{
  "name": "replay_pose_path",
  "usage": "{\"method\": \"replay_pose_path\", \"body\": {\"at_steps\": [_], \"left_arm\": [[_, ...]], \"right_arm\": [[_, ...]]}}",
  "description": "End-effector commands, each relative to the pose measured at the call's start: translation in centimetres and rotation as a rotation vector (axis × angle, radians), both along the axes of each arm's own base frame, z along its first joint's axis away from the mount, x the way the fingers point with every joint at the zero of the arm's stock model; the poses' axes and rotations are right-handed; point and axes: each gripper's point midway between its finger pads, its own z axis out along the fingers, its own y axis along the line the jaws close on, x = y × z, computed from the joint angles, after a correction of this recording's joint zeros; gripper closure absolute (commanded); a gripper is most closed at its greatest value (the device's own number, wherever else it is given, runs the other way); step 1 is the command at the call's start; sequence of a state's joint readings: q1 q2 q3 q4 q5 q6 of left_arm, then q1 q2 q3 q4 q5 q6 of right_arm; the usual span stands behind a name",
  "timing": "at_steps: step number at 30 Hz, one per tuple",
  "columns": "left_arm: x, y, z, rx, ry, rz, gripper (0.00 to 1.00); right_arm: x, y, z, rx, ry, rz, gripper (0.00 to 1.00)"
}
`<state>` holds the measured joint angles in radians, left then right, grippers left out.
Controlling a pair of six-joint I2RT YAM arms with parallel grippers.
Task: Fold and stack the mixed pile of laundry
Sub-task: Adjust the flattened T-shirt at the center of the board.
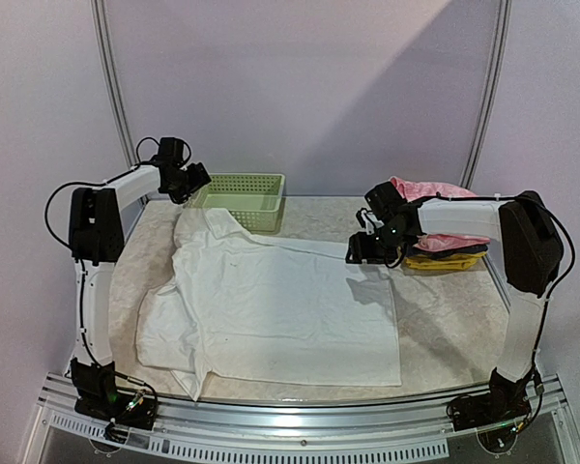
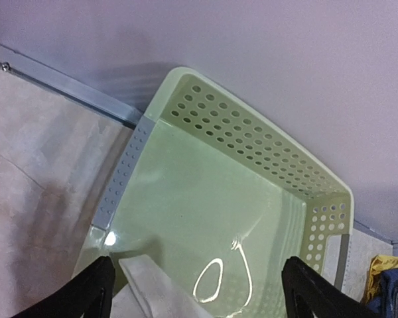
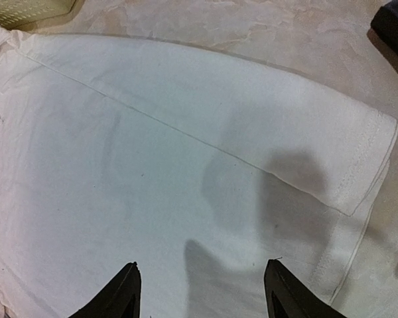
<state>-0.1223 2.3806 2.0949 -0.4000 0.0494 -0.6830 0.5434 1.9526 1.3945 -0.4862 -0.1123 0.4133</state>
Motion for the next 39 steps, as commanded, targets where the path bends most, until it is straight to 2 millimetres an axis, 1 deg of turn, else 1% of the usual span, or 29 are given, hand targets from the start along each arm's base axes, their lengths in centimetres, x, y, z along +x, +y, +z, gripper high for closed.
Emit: {"method": "replay_pose_path", "body": {"at_steps": [1,2,4,7,11,15,16,17,18,21,22,26,29,31,35,39], "left_arm": [[-1.5,-0.2,6.6,0.065,-0.109,-0.049,0.03],[-2.1,-0.1,7.0,0.082,-0.11,-0.05,0.01],[-3.4,-0.3,7.6,0.114,-0.106,-0.063,0.0],[-5.7,0.0,8.1,0.194,-0.087,-0.049,0.0],[-9.4,-0.4,8.3,0.299,-0.055,-0.054,0.0],[-13.4,-0.3,6.4,0.397,0.031,-0.055,0.0],[-14.5,-0.5,5.8,0.413,0.047,-0.06,0.0],[-15.9,-0.5,4.8,0.433,0.073,-0.069,0.0],[-16.9,-0.7,4.2,0.453,0.09,-0.078,0.0],[-19.9,-0.9,2.8,0.494,0.133,-0.099,0.01],[-20.8,-1.0,2.2,0.487,0.148,-0.108,0.02],[-24.1,-2.4,0.2,0.486,0.178,-0.166,0.06],[-26.0,-3.1,-1.0,0.497,0.197,-0.193,0.06],[-27.1,-3.6,-1.6,0.503,0.201,-0.213,0.07],[-28.6,-3.8,-3.1,0.514,0.225,-0.231,0.08],[-30.0,-4.3,-4.4,0.522,0.244,-0.26,0.1]], "right_arm": [[0.2,0.5,0.4,-0.003,-0.021,0.017,0.36],[0.4,0.6,0.6,0.0,-0.026,0.018,0.36],[0.6,0.8,1.1,0.008,-0.038,0.02,0.36],[0.9,1.0,1.6,0.017,-0.05,0.02,0.36],[0.9,0.9,1.2,0.006,-0.039,0.018,0.36],[1.1,0.4,0.6,-0.029,-0.033,0.001,0.36],[1.4,0.2,0.4,-0.05,-0.036,-0.009,0.36],[1.6,-0.2,0.2,-0.075,-0.037,-0.023,0.36],[1.9,-0.6,-0.3,-0.108,-0.036,-0.037,0.36],[2.4,-1.5,-1.2,-0.185,-0.033,-0.061,0.36],[2.5,-1.7,-1.8,-0.205,-0.025,-0.065,0.36],[2.9,-2.1,-3.2,-0.27,0.006,-0.059,0.38],[3.0,-2.5,-4.2,-0.313,0.023,-0.052,0.4],[3.3,-2.7,-4.4,-0.338,0.02,-0.05,0.41],[3.8,-2.9,-4.9,-0.363,0.018,-0.055,0.43],[4.3,-3.4,-5.2,-0.403,0.013,-0.069,0.45]]}}
